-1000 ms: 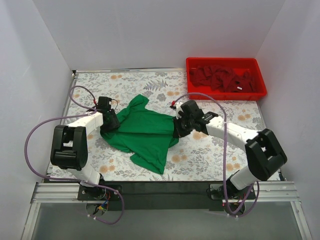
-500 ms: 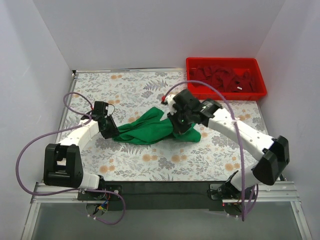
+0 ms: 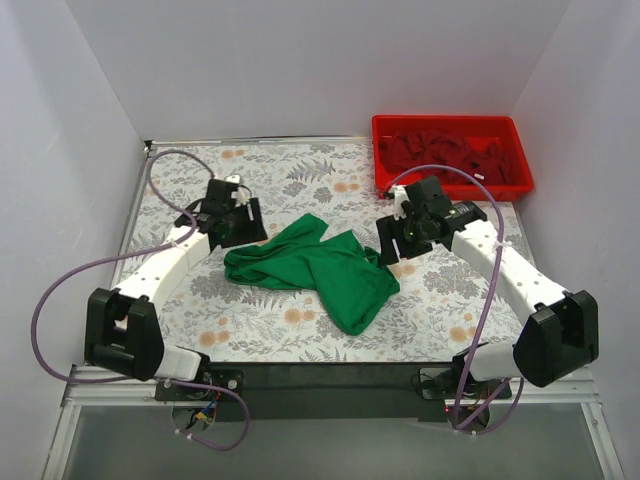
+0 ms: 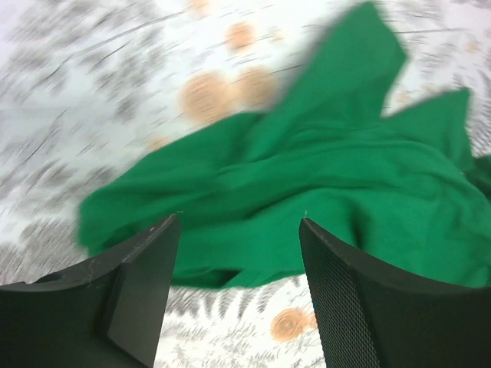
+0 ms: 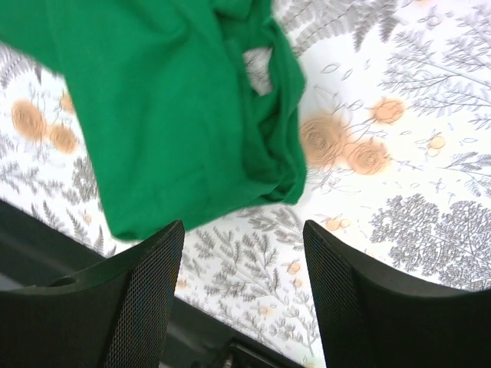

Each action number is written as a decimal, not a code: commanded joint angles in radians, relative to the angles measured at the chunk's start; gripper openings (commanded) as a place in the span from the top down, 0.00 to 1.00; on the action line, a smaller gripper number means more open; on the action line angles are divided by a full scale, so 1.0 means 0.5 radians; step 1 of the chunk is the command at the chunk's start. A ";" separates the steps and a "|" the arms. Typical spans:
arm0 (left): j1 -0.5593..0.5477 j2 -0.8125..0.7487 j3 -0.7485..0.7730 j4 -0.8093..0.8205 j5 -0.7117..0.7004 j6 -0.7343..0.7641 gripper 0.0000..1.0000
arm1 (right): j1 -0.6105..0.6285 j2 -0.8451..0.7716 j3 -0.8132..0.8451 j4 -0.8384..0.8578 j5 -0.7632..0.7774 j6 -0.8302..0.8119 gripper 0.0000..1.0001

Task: Fold and stack the t-shirts
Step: Flatten the tshirt out

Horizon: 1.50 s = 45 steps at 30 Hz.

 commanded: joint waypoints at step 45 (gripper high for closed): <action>-0.072 0.986 0.736 0.556 -0.454 0.359 0.43 | -0.225 -0.027 -1.041 1.079 -0.266 0.346 0.34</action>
